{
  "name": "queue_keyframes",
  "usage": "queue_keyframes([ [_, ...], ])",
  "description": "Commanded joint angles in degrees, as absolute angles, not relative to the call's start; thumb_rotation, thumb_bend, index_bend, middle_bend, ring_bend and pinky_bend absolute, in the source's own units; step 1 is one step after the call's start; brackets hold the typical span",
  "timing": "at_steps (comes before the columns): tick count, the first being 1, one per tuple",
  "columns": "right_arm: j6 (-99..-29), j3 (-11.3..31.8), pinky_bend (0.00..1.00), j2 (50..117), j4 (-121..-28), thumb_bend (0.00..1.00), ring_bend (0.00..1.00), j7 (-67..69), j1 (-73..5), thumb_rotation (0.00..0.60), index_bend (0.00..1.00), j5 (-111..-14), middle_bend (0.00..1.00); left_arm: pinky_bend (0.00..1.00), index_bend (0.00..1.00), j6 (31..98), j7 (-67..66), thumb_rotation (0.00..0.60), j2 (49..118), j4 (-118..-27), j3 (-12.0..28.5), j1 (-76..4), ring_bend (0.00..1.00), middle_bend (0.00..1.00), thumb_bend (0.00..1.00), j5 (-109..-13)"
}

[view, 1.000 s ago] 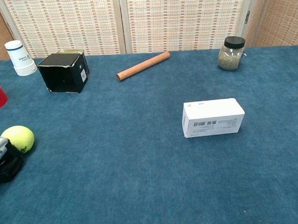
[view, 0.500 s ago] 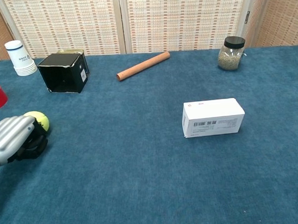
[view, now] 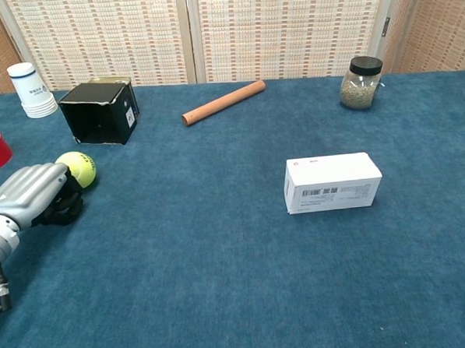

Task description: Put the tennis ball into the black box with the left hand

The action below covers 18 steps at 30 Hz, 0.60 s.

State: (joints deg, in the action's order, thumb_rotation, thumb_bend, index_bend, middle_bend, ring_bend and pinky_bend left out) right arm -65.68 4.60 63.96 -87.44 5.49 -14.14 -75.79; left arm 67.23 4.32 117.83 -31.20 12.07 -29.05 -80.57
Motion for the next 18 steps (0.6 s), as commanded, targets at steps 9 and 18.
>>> queue_keyframes([
  [9,-64.5,5.1,0.12,64.4,-87.1,0.0,0.0,4.7,-14.7,0.6,0.16,-74.2,0.09,1.0,1.0,64.8,4.5,0.6,120.0,-29.6,14.3,-32.7,1.0,1.0,0.68,-77.9],
  [18,-64.7,5.1,0.12,64.1,-87.1,0.0,0.0,5.2,-14.6,0.6,0.15,-74.2,0.09,0.8,0.9,60.0,11.3,0.456,119.3,-26.3,15.4,-36.9,0.79,0.89,0.57,-77.0],
])
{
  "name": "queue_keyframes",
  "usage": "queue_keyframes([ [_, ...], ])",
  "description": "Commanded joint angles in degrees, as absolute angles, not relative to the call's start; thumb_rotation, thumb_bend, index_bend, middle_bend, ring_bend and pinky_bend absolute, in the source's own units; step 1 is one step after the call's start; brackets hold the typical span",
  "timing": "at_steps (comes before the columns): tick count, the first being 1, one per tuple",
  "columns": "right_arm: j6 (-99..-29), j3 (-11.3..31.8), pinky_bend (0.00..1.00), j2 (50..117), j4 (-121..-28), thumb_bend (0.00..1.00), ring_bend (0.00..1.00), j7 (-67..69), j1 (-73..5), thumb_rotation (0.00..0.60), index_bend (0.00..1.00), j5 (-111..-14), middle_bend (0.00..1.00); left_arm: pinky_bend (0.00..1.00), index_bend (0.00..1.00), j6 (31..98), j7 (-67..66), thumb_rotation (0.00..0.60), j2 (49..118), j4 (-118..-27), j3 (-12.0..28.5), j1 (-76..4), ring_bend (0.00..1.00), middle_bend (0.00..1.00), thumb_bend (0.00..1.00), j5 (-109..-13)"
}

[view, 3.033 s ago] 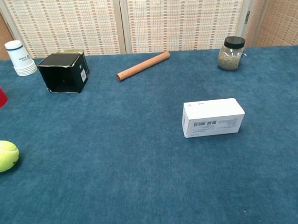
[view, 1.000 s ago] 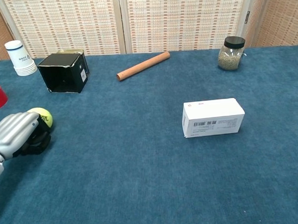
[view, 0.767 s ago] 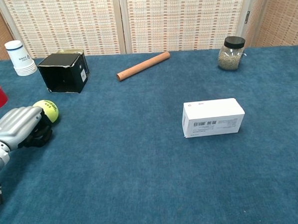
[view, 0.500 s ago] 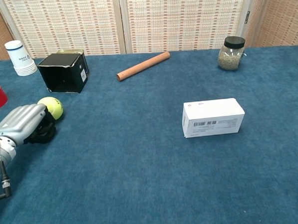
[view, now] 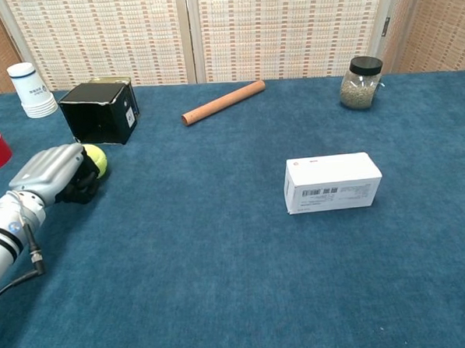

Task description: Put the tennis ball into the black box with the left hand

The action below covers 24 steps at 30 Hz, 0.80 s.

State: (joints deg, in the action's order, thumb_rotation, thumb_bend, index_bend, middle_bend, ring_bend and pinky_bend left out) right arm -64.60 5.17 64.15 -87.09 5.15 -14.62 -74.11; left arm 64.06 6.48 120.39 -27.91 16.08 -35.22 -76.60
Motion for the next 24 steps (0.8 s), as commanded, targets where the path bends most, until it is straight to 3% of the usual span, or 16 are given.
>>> queue_keyframes([
  [1,-64.7,5.1,0.12,64.1,-87.1,0.0,0.0,5.3,-14.6,0.6,0.15,-74.3,0.09,0.61,0.76,57.7,12.2,0.344,118.8,-25.9,15.1,-37.5,0.59,0.74,0.52,-76.9],
  [2,-64.8,5.1,0.12,64.1,-87.2,0.0,0.0,5.3,-14.6,0.6,0.15,-74.5,0.09,0.41,0.6,55.5,13.4,0.258,118.2,-25.7,15.3,-38.3,0.39,0.53,0.48,-76.5],
  [3,-64.8,5.0,0.12,64.1,-87.2,0.0,0.0,5.4,-14.6,0.6,0.15,-74.6,0.09,0.24,0.46,54.9,14.3,0.219,118.0,-25.5,15.6,-38.9,0.23,0.35,0.45,-76.3],
  [5,-65.1,5.0,0.12,64.0,-87.3,0.0,0.0,5.7,-14.4,0.6,0.15,-74.9,0.09,0.07,0.3,55.6,15.9,0.206,118.3,-24.5,16.5,-39.9,0.06,0.14,0.42,-75.8],
  [7,-65.5,5.0,0.12,64.0,-87.3,0.0,0.0,5.8,-14.3,0.6,0.15,-75.0,0.09,0.01,0.22,56.4,16.7,0.204,118.7,-23.5,17.0,-40.7,0.0,0.03,0.41,-75.6],
  [14,-65.4,5.1,0.12,63.9,-87.0,0.0,0.0,6.2,-14.3,0.6,0.15,-75.0,0.09,0.0,0.08,60.0,20.3,0.203,119.5,-18.9,16.0,-42.5,0.0,0.0,0.4,-77.2],
  [24,-65.7,4.9,0.12,63.7,-87.3,0.0,0.0,6.3,-14.1,0.6,0.15,-75.5,0.09,0.0,0.06,56.8,21.7,0.204,120.2,-15.7,13.4,-41.7,0.0,0.0,0.38,-77.9],
])
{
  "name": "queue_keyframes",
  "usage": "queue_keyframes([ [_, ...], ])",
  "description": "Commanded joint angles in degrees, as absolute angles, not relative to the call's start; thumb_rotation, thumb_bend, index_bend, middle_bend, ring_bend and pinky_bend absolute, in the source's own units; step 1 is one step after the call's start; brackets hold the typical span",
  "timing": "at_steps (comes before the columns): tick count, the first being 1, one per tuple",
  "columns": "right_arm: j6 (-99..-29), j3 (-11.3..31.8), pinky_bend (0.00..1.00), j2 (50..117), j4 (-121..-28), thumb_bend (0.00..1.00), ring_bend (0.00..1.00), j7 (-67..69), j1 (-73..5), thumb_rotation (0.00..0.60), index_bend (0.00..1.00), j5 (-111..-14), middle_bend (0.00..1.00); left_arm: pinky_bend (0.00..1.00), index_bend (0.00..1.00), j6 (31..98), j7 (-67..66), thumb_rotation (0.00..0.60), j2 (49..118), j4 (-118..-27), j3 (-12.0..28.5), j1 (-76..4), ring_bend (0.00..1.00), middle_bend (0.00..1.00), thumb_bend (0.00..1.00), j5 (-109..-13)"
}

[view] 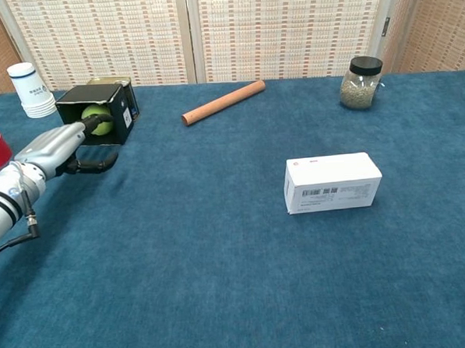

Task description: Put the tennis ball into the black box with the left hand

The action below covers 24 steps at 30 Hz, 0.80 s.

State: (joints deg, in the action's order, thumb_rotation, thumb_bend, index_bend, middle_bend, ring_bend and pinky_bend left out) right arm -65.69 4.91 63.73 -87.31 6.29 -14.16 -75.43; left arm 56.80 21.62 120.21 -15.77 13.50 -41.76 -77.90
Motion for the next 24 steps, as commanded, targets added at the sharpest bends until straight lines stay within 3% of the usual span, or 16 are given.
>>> queue_keyframes([
  [1,-65.7,4.9,0.12,63.7,-87.3,0.0,0.0,6.3,-14.1,0.6,0.15,-75.5,0.09,0.0,0.06,56.8,21.7,0.203,120.3,-15.7,13.4,-41.7,0.0,0.0,0.38,-77.9],
  [14,-65.7,4.9,0.12,63.4,-87.2,0.0,0.0,7.3,-14.1,0.6,0.15,-75.8,0.09,0.0,0.07,61.9,20.8,0.2,117.3,-17.9,10.7,-37.4,0.0,0.0,0.37,-79.4],
  [19,-66.3,4.8,0.12,63.0,-87.4,0.0,0.0,8.2,-13.8,0.6,0.15,-76.4,0.09,0.0,0.08,73.1,17.0,0.168,111.2,-24.2,8.5,-28.7,0.0,0.0,0.37,-80.7],
  [21,-66.7,4.6,0.12,62.7,-87.5,0.0,0.0,8.8,-13.6,0.6,0.15,-77.3,0.09,0.01,0.1,80.1,14.4,0.149,106.1,-30.9,6.9,-23.1,0.0,0.0,0.37,-81.8],
  [24,-67.7,4.1,0.12,62.3,-87.9,0.0,0.0,9.4,-13.2,0.6,0.15,-78.6,0.09,0.18,0.14,90.3,10.9,0.153,96.7,-43.5,3.9,-14.5,0.03,0.02,0.38,-83.5],
])
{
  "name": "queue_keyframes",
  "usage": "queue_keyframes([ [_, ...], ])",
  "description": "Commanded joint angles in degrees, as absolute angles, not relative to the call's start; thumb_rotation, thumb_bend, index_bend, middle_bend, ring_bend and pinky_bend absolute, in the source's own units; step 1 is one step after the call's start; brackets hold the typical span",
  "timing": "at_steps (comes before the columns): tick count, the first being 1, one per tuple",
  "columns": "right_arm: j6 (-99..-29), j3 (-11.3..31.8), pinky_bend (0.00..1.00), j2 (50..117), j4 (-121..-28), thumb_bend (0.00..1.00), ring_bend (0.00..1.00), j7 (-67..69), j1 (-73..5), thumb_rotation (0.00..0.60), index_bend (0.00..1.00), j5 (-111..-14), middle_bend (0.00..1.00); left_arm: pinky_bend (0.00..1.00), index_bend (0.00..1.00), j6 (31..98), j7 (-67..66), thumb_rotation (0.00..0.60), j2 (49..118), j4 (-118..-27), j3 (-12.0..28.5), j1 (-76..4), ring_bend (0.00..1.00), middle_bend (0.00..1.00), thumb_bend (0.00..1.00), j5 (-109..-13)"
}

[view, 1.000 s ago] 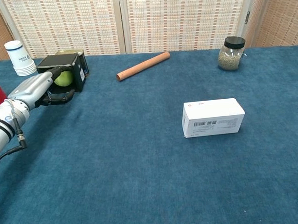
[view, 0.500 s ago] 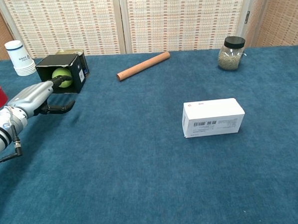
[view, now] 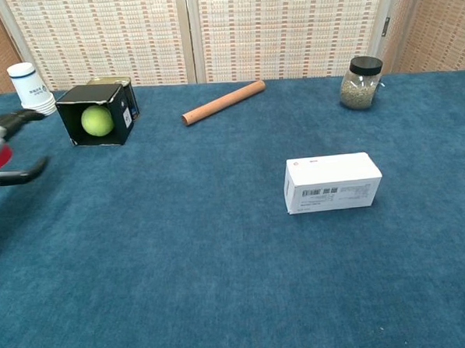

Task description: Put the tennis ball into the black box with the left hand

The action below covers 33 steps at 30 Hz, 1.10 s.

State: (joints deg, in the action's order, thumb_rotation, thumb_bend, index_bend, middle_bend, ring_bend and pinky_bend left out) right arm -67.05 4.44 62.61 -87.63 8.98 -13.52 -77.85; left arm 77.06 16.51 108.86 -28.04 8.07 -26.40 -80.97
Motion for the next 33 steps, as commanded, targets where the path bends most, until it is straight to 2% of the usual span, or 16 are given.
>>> queue_keyframes([
  [1,-68.1,4.0,0.12,62.2,-88.0,0.0,0.0,9.6,-13.0,0.6,0.15,-79.1,0.09,0.31,0.18,92.7,10.0,0.185,94.1,-46.7,3.1,-12.2,0.09,0.06,0.38,-83.8],
  [2,-68.6,3.8,0.12,62.1,-88.2,0.0,0.0,9.8,-12.8,0.6,0.15,-79.6,0.09,0.42,0.21,94.5,9.5,0.224,90.6,-50.2,1.7,-9.4,0.15,0.1,0.38,-84.1],
  [3,-69.0,3.7,0.12,62.1,-88.3,0.0,0.0,9.9,-12.6,0.6,0.15,-80.0,0.09,0.48,0.22,95.2,9.7,0.251,88.0,-52.6,0.7,-7.6,0.19,0.12,0.38,-84.1],
  [5,-69.6,3.5,0.12,62.0,-88.5,0.0,0.0,9.8,-12.4,0.6,0.15,-80.6,0.09,0.51,0.26,95.9,11.0,0.3,82.9,-55.4,-1.5,-4.7,0.23,0.16,0.38,-84.7],
  [7,-69.7,3.3,0.12,62.0,-88.6,0.0,0.0,9.5,-12.4,0.6,0.15,-80.8,0.09,0.54,0.34,96.7,12.7,0.351,81.4,-54.7,-2.1,-3.2,0.3,0.26,0.38,-85.0],
  [10,-69.3,3.0,0.12,62.2,-88.7,0.0,0.0,8.4,-12.6,0.6,0.15,-81.2,0.09,0.71,0.48,96.7,16.9,0.382,81.1,-51.4,-2.8,-1.8,0.48,0.45,0.39,-85.7],
  [12,-69.4,2.8,0.12,62.3,-88.8,0.0,0.0,7.8,-12.5,0.6,0.15,-81.3,0.09,0.83,0.58,99.5,20.0,0.418,82.3,-48.8,-1.8,-0.8,0.61,0.59,0.41,-85.9],
  [14,-69.6,2.8,0.12,62.4,-88.9,0.0,0.0,7.6,-12.4,0.6,0.15,-81.2,0.09,0.91,0.72,101.9,22.6,0.486,84.1,-45.1,-1.0,0.2,0.76,0.78,0.44,-86.1],
  [15,-69.6,2.8,0.12,62.4,-88.9,0.0,0.0,7.5,-12.4,0.6,0.15,-81.1,0.09,0.95,0.81,102.1,24.3,0.54,84.5,-44.1,-1.0,0.4,0.85,0.89,0.47,-86.4],
  [17,-69.3,2.9,0.12,62.4,-88.8,0.0,0.0,7.5,-12.5,0.6,0.16,-80.8,0.09,0.99,0.96,101.3,27.3,0.599,84.9,-42.0,-1.7,0.3,0.97,0.99,0.53,-87.5],
  [19,-69.1,2.9,0.12,62.4,-88.9,0.0,0.0,7.3,-12.6,0.6,0.16,-80.5,0.09,1.0,1.0,100.4,27.8,0.6,85.0,-40.8,-2.4,-0.1,1.0,1.0,0.57,-88.5],
  [23,-69.1,2.9,0.12,62.5,-89.1,0.0,0.0,7.1,-12.6,0.6,0.16,-80.7,0.09,1.0,1.0,99.6,28.1,0.6,84.4,-41.6,-2.4,-0.8,1.0,1.0,0.62,-89.5],
  [33,-67.4,3.1,0.12,63.3,-88.8,0.0,0.0,5.6,-13.4,0.6,0.16,-79.2,0.09,1.0,1.0,99.4,27.2,0.6,84.5,-42.9,0.4,-1.6,1.0,1.0,0.61,-88.5],
])
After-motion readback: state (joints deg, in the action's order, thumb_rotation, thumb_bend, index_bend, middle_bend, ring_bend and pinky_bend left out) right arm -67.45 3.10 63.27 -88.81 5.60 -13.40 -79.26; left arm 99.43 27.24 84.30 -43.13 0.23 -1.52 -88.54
